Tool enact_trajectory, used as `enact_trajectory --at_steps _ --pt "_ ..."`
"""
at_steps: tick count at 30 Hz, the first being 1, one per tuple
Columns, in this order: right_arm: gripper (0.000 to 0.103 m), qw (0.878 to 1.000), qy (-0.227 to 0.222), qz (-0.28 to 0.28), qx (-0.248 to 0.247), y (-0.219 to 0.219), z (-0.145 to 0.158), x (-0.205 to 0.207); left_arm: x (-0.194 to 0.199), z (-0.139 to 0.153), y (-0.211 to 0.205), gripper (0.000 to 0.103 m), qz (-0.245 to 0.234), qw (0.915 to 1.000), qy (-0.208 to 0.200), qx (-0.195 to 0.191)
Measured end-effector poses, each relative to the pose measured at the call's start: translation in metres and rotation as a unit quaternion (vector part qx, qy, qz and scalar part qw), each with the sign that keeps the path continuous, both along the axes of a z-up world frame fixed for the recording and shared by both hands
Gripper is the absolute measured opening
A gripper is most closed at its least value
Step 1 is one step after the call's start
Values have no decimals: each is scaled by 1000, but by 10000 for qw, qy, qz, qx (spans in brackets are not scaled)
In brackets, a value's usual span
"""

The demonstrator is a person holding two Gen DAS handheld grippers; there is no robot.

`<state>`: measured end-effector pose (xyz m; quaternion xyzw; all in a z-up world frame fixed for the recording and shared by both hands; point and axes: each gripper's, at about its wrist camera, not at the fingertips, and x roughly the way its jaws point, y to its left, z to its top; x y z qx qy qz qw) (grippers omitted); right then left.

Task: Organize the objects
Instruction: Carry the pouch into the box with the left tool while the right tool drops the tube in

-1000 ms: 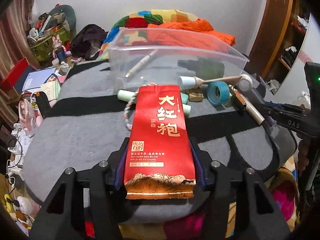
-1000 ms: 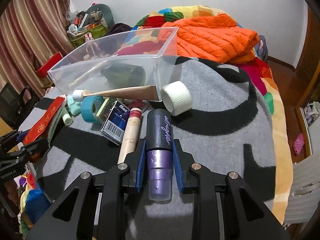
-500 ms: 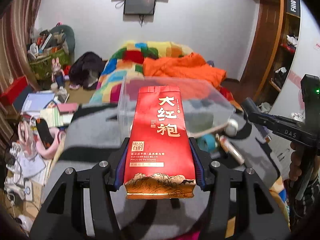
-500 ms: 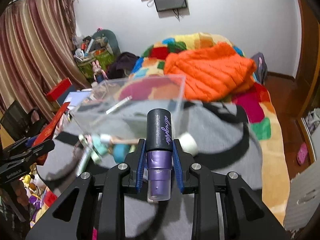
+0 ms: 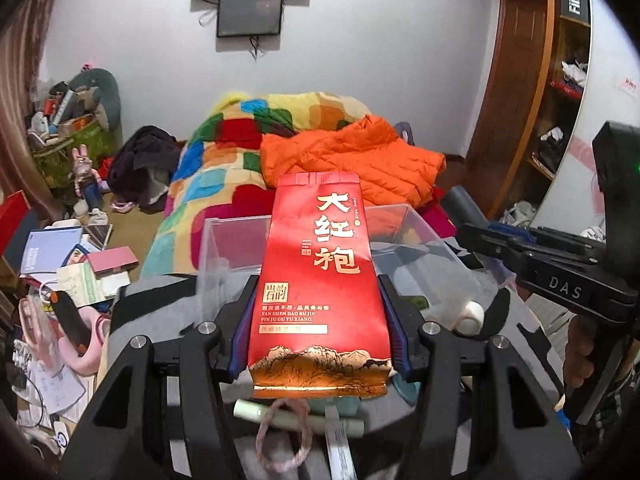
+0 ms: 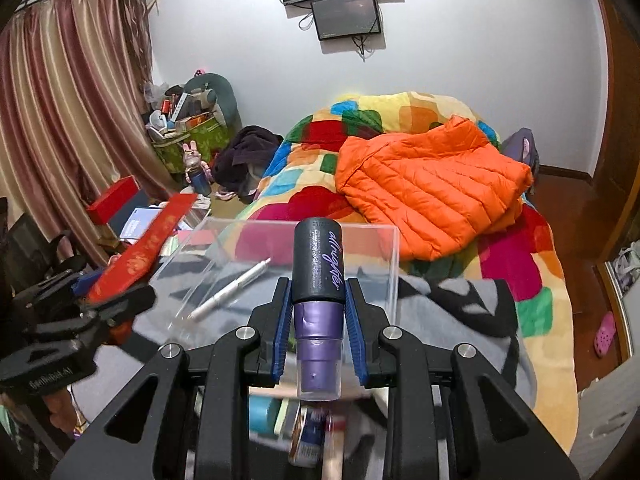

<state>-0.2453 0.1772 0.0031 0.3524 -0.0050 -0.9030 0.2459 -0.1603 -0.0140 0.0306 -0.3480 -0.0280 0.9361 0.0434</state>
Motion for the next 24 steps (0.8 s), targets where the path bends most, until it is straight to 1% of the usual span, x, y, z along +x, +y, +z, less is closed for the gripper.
enact_trajectory --at_steps 4,7,10,14,16,20,24 --pt "23 9998 -157 -12 124 -11 -8 -22 -29 -12 0 55 -146 9995 -285 23" --pt "23 9990 -347 -16 265 -18 -23 -38 -49 -24 1 55 -194 9985 -516 -67" --pt "23 9975 -559 6 423 -22 -39 -50 -62 -36 0 55 -278 9968 -748 -73" --pt "23 9937 -805 54 779 -30 -61 -59 -78 -55 1 55 -382 9931 -1093 -169" --pt "23 9919 -823 74 966 -33 -67 -61 -82 -63 2 55 -398 9918 -1193 -231" --pt "23 9882 -675 138 1367 -43 -71 -57 -86 -73 4 55 -446 9895 -1352 -237" --pt "23 9868 -691 199 1454 -46 -70 -53 -85 -73 3 55 -495 9892 -1365 -194"
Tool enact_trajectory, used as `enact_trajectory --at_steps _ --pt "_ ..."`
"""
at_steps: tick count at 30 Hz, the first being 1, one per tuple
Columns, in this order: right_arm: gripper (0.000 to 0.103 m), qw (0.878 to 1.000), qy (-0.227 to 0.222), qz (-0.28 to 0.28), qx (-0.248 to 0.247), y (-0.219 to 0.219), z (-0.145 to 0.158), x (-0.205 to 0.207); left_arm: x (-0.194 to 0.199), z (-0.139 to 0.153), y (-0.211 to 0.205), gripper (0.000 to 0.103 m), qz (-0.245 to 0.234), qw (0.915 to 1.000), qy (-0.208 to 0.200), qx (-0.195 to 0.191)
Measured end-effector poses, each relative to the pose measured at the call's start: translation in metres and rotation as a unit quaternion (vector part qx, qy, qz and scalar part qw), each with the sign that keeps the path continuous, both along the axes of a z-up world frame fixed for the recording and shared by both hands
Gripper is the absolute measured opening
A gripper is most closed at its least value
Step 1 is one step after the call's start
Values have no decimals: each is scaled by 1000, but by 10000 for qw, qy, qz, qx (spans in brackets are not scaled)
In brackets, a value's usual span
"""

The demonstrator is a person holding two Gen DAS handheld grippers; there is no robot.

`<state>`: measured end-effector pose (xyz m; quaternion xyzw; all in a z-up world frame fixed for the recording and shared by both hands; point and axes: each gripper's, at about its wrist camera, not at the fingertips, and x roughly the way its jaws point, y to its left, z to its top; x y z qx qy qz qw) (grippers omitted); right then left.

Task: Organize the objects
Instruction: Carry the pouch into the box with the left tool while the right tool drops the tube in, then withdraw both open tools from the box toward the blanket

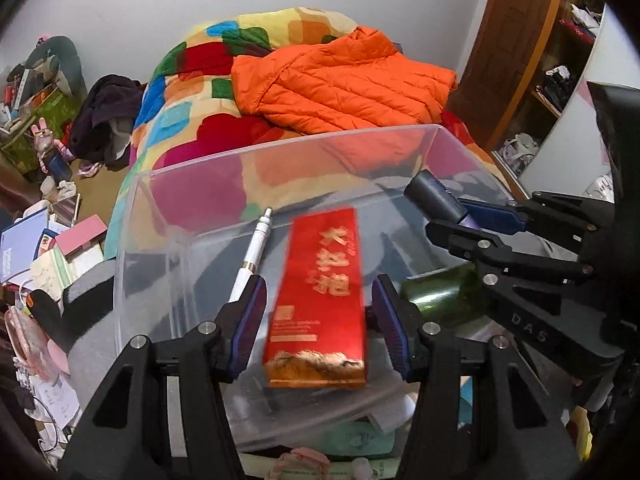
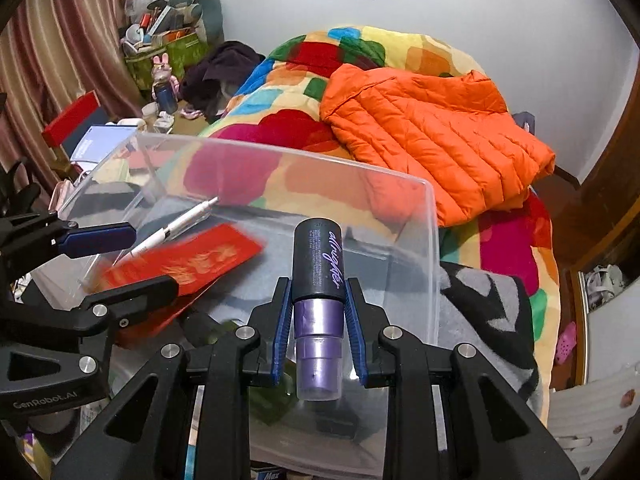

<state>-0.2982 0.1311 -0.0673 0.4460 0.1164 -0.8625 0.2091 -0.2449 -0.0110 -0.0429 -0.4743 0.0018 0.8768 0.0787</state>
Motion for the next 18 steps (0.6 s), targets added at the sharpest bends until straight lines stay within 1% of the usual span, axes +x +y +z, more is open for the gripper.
enact_trajectory --at_steps 3,5,7,8,10,14,18 --pt "24 10000 17 -5 -35 0 5 4 7 8 -1 57 -3 9999 103 -3" --pt "25 9999 44 7 -159 3 12 9 14 16 -3 63 30 9998 212 -7" --pt "33 9996 105 8 -247 6 20 13 22 26 -5 67 42 9993 358 9" --pt "36 9994 176 4 -304 8 26 16 27 32 -6 69 53 9990 439 10" --pt "45 9987 324 16 -381 12 37 23 36 42 -10 73 80 9984 567 38" --pt "51 9966 594 -39 -568 27 58 40 57 60 -19 84 167 9965 815 24" --pt "61 9944 769 -182 -702 47 69 51 76 63 -26 85 252 9958 872 -72"
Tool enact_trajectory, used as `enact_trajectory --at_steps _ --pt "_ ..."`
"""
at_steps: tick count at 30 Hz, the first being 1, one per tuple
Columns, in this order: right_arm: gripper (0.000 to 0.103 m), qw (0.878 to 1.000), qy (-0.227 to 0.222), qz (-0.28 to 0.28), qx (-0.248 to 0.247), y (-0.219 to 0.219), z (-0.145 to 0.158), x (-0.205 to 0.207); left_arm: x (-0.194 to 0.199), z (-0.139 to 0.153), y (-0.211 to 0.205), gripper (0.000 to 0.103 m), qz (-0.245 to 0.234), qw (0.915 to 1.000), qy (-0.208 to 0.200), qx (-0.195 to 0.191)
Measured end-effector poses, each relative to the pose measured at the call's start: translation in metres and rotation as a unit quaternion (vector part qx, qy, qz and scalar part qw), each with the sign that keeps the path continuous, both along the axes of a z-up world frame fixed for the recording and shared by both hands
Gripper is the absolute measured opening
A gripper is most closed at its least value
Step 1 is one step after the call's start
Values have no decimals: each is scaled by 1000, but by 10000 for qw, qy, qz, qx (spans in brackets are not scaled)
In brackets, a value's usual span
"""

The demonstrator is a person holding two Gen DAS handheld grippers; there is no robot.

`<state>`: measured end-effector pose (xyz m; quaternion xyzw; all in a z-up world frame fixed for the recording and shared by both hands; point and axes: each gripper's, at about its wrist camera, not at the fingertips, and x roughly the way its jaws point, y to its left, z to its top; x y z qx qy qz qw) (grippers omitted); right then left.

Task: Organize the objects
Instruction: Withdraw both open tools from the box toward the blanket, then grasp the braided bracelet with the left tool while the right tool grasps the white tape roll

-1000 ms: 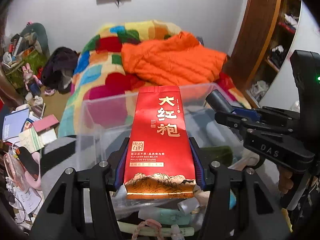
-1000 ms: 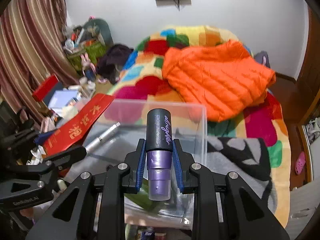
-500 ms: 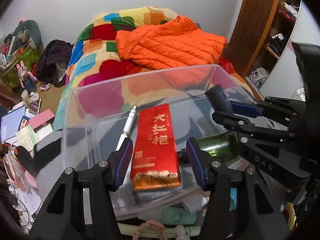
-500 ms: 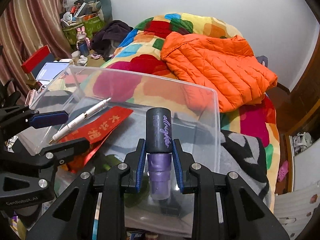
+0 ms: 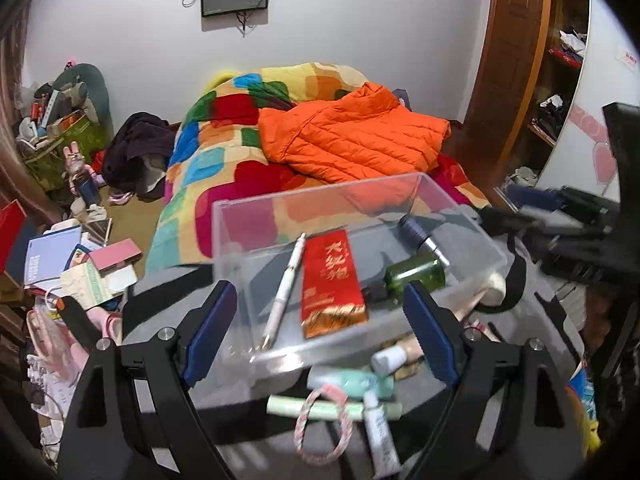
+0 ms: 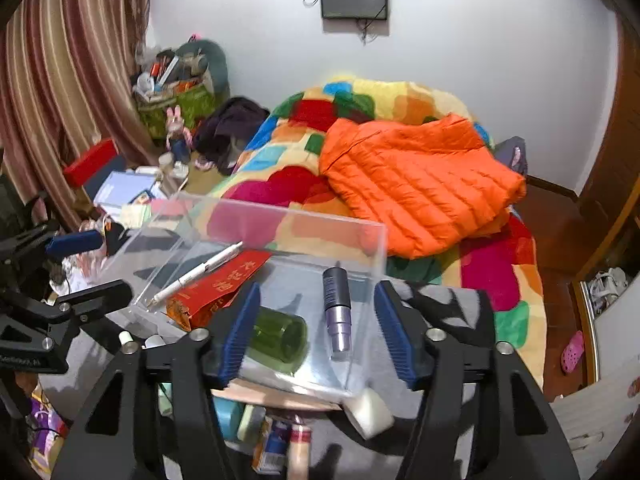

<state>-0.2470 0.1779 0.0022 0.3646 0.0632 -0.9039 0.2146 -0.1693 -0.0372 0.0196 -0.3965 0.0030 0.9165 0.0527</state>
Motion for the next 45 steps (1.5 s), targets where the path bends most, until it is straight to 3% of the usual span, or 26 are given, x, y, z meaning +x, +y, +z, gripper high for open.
enact_trajectory --at_steps 7,16,26,31,33,39,45 --pt "62 9994 -75 -339 -5 37 -8 8 22 -21 -10 85 139 9996 -226 -4" --pt "62 9965 -746 -366 -40 56 -60 11 30 -63 -17 84 244 9973 -686 95" --pt "59 9940 -1034 -357 -9 56 -96 6 25 -91 -4 55 52 9960 -889 30" --pt "29 9931 -1143 -247 -89 53 -101 4 27 -88 -6 34 41 9965 -826 139" --pt "24 9929 -1164 -235 -72 52 -104 6 30 -87 -8 30 61 9965 -811 212" --pt "23 9945 -988 -313 -114 57 -99 18 37 -83 -17 16 203 9962 -773 337" --pt "23 9959 -787 -379 -217 67 -78 29 47 -67 -23 15 306 9974 -545 359"
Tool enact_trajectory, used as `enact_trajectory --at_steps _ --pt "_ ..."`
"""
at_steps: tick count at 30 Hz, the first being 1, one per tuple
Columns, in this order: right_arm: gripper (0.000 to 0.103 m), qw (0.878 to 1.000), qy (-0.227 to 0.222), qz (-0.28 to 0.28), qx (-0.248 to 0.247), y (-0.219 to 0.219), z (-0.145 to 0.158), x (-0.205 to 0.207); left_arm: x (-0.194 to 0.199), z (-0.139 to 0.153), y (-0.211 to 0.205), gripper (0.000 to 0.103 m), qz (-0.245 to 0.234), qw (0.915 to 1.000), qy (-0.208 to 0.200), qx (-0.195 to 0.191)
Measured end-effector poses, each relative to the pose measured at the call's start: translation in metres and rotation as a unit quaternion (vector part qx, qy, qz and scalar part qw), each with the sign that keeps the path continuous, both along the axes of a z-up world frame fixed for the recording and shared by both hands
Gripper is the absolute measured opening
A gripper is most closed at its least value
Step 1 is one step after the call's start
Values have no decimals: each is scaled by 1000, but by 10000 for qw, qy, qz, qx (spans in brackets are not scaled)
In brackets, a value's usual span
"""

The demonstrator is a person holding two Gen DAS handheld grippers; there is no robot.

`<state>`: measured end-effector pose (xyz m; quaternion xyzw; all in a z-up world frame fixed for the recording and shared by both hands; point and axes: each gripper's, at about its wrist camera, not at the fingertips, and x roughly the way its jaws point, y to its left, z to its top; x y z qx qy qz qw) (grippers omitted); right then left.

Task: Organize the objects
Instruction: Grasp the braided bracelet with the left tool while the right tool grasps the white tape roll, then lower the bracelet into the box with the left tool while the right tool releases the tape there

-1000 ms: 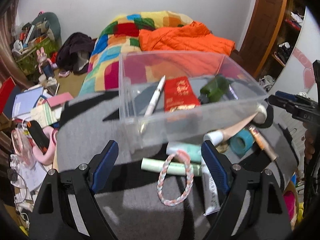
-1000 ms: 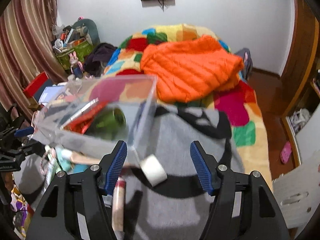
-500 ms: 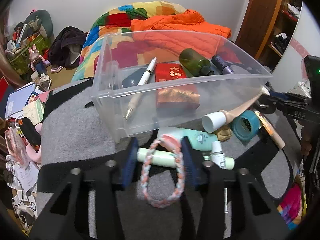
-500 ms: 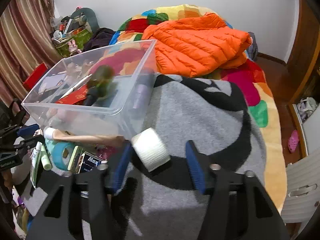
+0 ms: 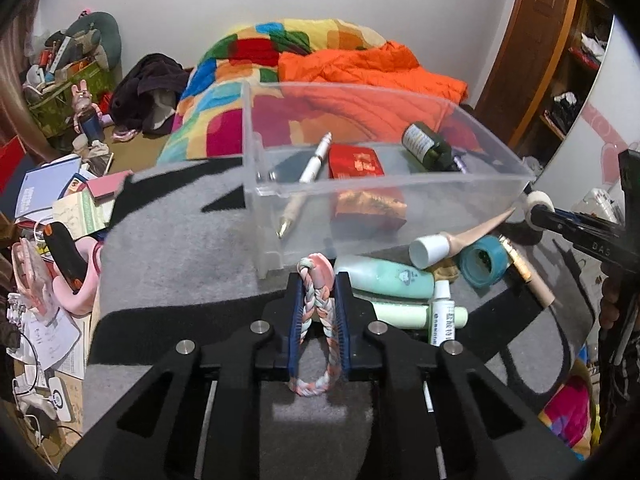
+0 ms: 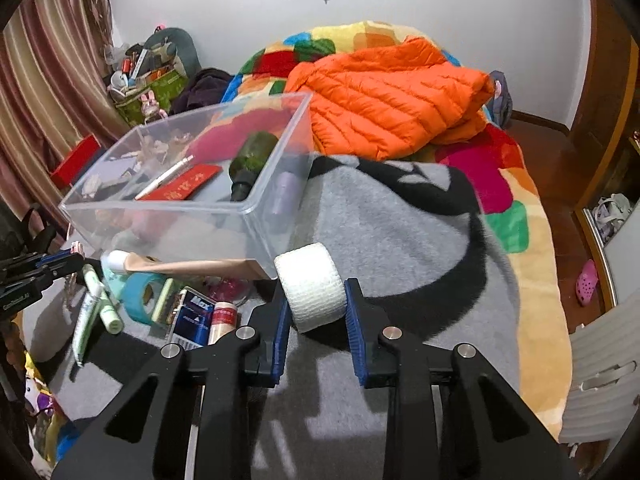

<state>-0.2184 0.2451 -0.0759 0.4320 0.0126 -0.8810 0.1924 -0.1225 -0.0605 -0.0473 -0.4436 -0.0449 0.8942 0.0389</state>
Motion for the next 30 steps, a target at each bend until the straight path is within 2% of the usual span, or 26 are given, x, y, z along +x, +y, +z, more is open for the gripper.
enact_trajectory --at_steps 9,17,23,30 --pt "23 9985 490 29 -244 -1 42 8 9 37 -9 15 125 9988 473 86" --pt "23 9958 789 187 -423 -25 66 2 -6 70 -12 15 165 9960 874 107" --pt "23 9958 715 358 -444 -51 65 -13 -29 80 -9 15 86 9952 969 139" --pt "23 9971 450 524 -317 -81 50 -35 -63 72 -3 15 -44 9968 770 199"
